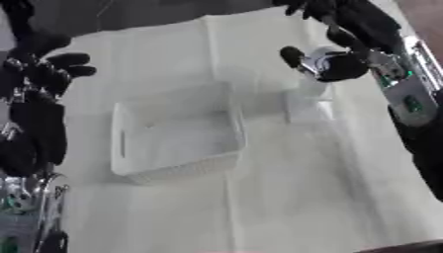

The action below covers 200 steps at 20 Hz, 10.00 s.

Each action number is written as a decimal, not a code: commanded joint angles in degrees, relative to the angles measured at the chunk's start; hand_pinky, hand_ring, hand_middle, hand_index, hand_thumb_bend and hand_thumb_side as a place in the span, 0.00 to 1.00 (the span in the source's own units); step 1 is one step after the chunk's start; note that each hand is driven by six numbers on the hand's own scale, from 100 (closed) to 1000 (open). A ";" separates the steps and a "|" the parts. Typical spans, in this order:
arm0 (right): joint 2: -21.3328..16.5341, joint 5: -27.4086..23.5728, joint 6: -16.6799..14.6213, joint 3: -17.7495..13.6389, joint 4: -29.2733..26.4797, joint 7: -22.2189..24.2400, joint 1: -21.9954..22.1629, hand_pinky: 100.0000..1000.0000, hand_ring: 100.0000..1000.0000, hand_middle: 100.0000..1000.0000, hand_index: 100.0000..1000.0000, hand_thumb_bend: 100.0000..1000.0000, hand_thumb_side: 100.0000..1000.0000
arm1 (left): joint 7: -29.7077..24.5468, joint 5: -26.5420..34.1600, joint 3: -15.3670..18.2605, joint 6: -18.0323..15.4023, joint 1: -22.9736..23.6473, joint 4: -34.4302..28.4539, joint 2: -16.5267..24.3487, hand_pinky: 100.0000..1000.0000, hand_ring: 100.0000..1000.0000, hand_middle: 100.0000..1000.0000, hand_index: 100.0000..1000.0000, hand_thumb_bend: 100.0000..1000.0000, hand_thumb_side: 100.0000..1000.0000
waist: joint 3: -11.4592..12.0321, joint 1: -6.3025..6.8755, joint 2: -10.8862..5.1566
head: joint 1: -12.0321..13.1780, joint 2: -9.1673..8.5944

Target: Pick up objects on the table and place them in the box.

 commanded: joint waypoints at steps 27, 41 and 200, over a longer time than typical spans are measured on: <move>-8.02 3.35 -1.25 -4.27 4.98 1.45 1.34 0.57 0.63 0.78 0.96 0.42 0.84 | -0.41 -0.95 0.65 0.12 0.66 -0.58 0.45 0.59 0.64 0.69 0.84 0.00 1.00 | -1.19 0.52 -1.24 | -1.46 -0.41; -8.01 4.31 -1.80 -4.31 8.15 1.86 2.13 0.56 0.62 0.77 0.97 0.39 0.83 | -0.49 -1.08 0.67 0.12 0.72 -0.60 0.22 0.59 0.64 0.69 0.84 0.00 1.00 | -1.21 0.89 -1.06 | -1.78 -0.41; 6.54 0.77 -1.77 13.20 -1.85 4.69 -15.26 0.80 0.85 0.93 1.00 0.00 1.00 | -0.35 -1.53 1.44 0.75 -0.92 -0.35 1.73 0.60 0.63 0.69 0.83 0.00 1.00 | 3.44 -3.02 -1.73 | 7.76 -0.41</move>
